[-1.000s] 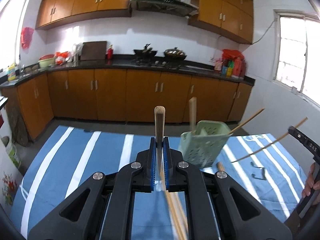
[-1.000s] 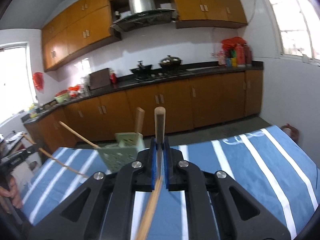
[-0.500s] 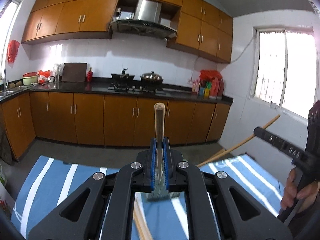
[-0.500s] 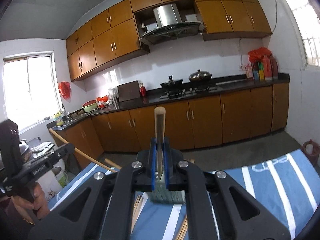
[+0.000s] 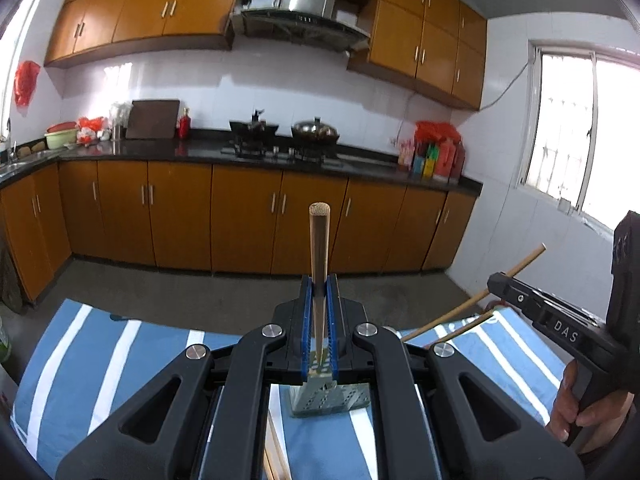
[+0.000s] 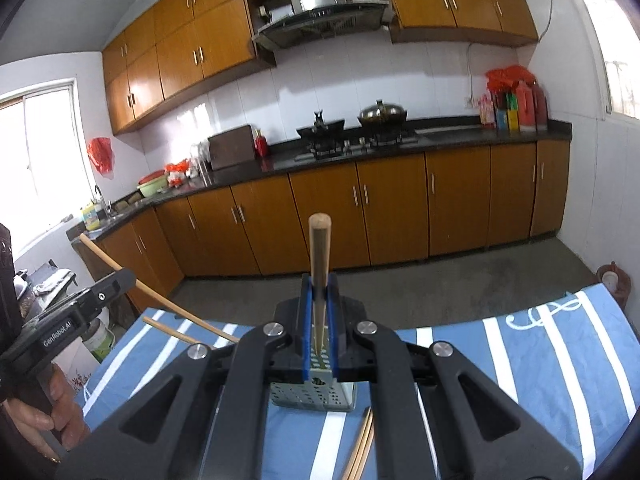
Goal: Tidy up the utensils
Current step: 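Lower the chopsticks into the holder and open both tools, then withdraw both open tools from the holder back toward the chopsticks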
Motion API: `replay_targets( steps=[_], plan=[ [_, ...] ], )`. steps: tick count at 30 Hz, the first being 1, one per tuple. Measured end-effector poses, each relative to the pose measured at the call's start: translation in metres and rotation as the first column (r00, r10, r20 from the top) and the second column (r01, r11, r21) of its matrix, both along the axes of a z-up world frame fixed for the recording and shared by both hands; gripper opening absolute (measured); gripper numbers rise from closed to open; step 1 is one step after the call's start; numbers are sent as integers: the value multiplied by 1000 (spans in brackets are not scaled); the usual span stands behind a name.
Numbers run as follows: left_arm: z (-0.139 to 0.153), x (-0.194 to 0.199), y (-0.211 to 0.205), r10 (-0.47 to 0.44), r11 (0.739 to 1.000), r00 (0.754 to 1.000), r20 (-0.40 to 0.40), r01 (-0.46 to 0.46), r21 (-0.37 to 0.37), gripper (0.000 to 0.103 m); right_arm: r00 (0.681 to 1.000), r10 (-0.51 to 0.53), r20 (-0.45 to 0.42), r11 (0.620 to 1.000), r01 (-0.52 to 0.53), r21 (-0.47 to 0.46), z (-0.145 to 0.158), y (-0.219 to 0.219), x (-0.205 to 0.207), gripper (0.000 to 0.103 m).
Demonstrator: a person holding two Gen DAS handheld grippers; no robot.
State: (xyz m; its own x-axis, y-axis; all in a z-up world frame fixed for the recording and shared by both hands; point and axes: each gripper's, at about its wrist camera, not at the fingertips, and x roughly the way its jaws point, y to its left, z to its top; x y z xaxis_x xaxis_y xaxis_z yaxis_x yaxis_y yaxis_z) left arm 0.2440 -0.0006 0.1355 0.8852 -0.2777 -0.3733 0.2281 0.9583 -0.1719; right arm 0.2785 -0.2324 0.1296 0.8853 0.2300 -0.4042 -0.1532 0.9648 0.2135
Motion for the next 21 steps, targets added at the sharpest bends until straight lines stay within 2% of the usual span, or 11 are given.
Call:
replay_targets(
  steps=[7,11,15,21],
  plan=[
    [-24,21,1,19,1000,996,-88,-20,-11,8,999,-5,-41,1000,6,12,-17,0,14,10],
    [-21,15,3,21,1000,997,-75,-22,-10,12,999,-13,-29,1000,14,13,-17,0,11,23],
    [-13,9,2,33,999,998,-52,-34,-8,27,1000,-19,-11,1000,19,19,-13,-2,4,24],
    [-2,-5,7,51,998,998,-27,-52,-24,28,998,-37,44,999,37,-1,-1,-7,-27,28]
  ],
)
